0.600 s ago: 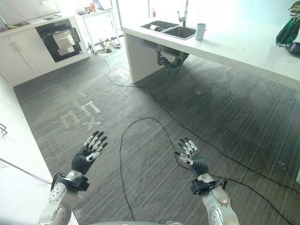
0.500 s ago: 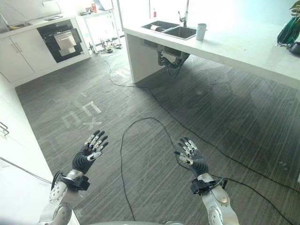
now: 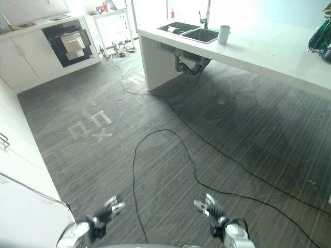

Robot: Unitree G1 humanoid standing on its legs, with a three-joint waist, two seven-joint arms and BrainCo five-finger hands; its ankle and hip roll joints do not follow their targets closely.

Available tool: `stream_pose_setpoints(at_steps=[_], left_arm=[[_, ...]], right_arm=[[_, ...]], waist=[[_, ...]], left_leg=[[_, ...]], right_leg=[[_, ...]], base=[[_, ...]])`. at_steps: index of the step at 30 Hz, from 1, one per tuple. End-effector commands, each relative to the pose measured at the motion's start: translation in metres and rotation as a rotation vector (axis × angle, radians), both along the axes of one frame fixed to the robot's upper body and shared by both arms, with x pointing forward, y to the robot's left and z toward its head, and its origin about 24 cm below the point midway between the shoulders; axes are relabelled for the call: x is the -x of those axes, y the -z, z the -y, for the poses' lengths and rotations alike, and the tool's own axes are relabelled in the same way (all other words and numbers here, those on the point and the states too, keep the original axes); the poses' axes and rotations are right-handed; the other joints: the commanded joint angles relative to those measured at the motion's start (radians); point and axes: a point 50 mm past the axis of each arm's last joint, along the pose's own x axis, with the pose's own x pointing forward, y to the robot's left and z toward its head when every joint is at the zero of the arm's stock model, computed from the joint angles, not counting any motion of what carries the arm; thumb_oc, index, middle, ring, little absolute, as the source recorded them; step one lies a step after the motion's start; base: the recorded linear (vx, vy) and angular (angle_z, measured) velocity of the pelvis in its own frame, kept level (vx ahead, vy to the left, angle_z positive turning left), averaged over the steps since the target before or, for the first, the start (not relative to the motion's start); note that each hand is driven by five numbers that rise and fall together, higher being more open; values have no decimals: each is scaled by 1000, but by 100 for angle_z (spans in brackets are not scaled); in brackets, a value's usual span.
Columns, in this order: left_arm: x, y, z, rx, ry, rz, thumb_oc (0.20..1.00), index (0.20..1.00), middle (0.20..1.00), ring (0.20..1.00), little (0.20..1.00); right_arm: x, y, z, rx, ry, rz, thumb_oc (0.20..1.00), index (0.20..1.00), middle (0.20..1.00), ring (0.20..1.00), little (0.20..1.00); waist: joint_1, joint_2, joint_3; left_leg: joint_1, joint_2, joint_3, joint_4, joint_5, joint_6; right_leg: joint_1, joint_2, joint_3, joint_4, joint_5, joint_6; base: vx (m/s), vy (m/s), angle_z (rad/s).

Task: Place the dishes in the dishwasher.

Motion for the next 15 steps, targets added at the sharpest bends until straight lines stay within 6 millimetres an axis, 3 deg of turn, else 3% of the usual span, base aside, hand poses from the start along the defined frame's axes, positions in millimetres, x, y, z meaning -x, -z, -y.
stream_pose_setpoints(at_steps=[1, 12, 15], left_arm=[[-56, -27, 9, -30, 116, 283, 1000, 1000, 1000, 1000, 1000], [-56, -27, 1, -75, 89, 308, 1000, 1000, 1000, 1000, 1000], [-63, -35, 1, -67, 44, 380, 1000, 1000, 1000, 1000, 1000]], right_arm=[[-46, -28, -7, -53, 11, 252, 1000, 1000, 1000, 1000, 1000], [-51, -34, -6, -48, -19, 319, 1000, 1000, 1000, 1000, 1000], [-60, -42, -10, -74, -15, 380, 1000, 1000, 1000, 1000, 1000]], waist=[[6, -3, 20], [-1, 9, 29], [5, 9, 31]], left_leg=[[56, -19, 60, 0, -110, -7], [55, -15, 65, 0, -110, -7], [55, -8, 61, 0, -103, -13]], right_leg=[[-15, -22, 9, 53, -35, 83], [-17, -16, 1, 66, -50, 75], [-17, -9, -6, 77, -61, 64]], base=[[-66, -23, -1], [-6, -17, -4], [41, -110, 6]])
